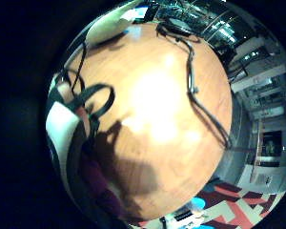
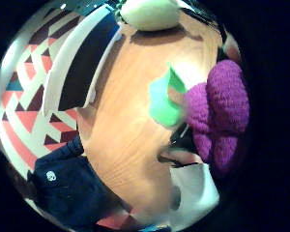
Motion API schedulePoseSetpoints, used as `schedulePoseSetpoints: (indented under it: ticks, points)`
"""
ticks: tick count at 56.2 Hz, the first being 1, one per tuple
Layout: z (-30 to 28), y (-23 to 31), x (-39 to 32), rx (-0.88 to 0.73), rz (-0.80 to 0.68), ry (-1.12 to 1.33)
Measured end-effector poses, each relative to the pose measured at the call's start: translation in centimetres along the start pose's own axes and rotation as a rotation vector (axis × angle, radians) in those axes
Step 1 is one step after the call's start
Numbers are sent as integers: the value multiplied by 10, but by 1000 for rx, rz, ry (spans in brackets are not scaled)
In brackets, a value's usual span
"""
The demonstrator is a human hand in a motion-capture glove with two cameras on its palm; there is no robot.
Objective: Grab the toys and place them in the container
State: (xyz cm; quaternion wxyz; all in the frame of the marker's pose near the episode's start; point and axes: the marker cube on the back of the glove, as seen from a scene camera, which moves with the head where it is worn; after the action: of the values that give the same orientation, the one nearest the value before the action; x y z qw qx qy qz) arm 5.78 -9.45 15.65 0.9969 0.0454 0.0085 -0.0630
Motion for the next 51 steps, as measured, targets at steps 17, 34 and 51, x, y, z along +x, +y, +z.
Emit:
schedulePoseSetpoints:
  ticks: [17,34,51]
  points:
    - [-115,-36,-77,209,-102,-139]
    - [-152,-117,-171,594,-177,-607]
    - [-79,-160,-248,234,-283,-687]
